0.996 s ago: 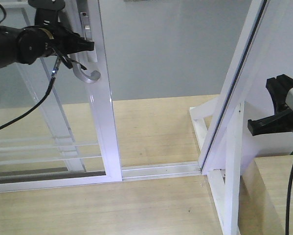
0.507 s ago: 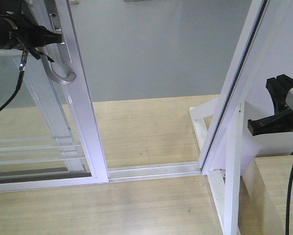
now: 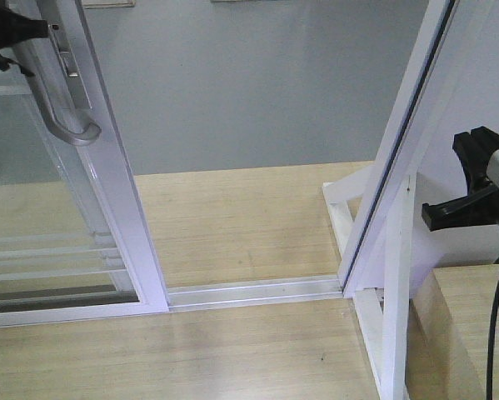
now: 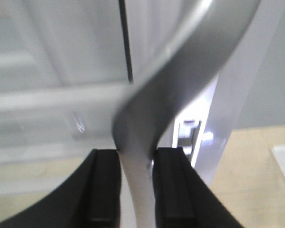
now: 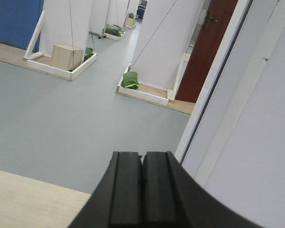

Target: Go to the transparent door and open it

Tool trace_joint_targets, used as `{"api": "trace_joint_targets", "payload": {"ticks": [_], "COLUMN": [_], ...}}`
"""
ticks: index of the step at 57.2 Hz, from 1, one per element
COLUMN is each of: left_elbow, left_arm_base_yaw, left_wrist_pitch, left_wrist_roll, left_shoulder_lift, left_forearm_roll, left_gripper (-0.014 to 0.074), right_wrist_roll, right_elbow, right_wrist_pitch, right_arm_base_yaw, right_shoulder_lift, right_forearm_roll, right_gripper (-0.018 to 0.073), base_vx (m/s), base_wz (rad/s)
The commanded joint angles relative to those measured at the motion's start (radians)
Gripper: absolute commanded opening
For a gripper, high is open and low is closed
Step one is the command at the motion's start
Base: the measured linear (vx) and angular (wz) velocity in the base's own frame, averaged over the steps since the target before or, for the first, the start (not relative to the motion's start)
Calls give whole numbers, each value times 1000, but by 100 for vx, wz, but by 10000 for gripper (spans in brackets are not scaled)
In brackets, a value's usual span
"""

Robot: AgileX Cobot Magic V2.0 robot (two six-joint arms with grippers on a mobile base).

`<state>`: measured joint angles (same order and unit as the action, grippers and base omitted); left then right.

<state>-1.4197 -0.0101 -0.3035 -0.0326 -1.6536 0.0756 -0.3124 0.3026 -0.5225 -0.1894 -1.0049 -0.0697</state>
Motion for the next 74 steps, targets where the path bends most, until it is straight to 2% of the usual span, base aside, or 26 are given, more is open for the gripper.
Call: {"api": "trace_joint_targets", "payload": {"ticks": [1, 11, 21, 30, 42, 47, 61, 68, 74], "left_elbow": [-56, -45, 69, 260, 572, 689, 925, 994, 1020], "left_arm_base_yaw": [-3, -3, -3, -3, -3, 0, 2, 2, 2], "left_wrist_pitch": [192, 130, 115, 165, 292, 321, 332, 269, 180], "left_wrist_roll": [5, 19, 19, 19, 33, 62, 68, 68, 70], "left_shoulder_lift": [85, 147, 270, 420, 644, 736, 968, 1067, 1142], "left_forearm_roll": [9, 7, 3, 5, 5, 5, -4, -19, -60], "left_gripper": [-6, -6, -6, -6, -6, -6, -6, -6, -6], "right_wrist_roll": [1, 1, 19, 103, 93, 94, 92, 92, 92], "right_elbow": [26, 26, 26, 28, 28, 28, 28, 28, 28], "right_wrist_pitch": [-83, -83, -81, -55, -15, 9, 184, 323, 467], "right_arm_base_yaw": [7, 7, 7, 7, 7, 7, 7, 7, 7], "right_shoulder_lift": [12, 12, 15, 15, 17, 49, 220, 331, 442], "right_forearm_roll": [3, 3, 3, 4, 7, 7, 7, 7, 7], "right_gripper": [-6, -6, -6, -6, -6, -6, -6, -6, -6], "base_vx": [0, 0, 0, 0, 0, 0, 0, 0, 0], "base_wz": [0, 0, 0, 0, 0, 0, 0, 0, 0]}}
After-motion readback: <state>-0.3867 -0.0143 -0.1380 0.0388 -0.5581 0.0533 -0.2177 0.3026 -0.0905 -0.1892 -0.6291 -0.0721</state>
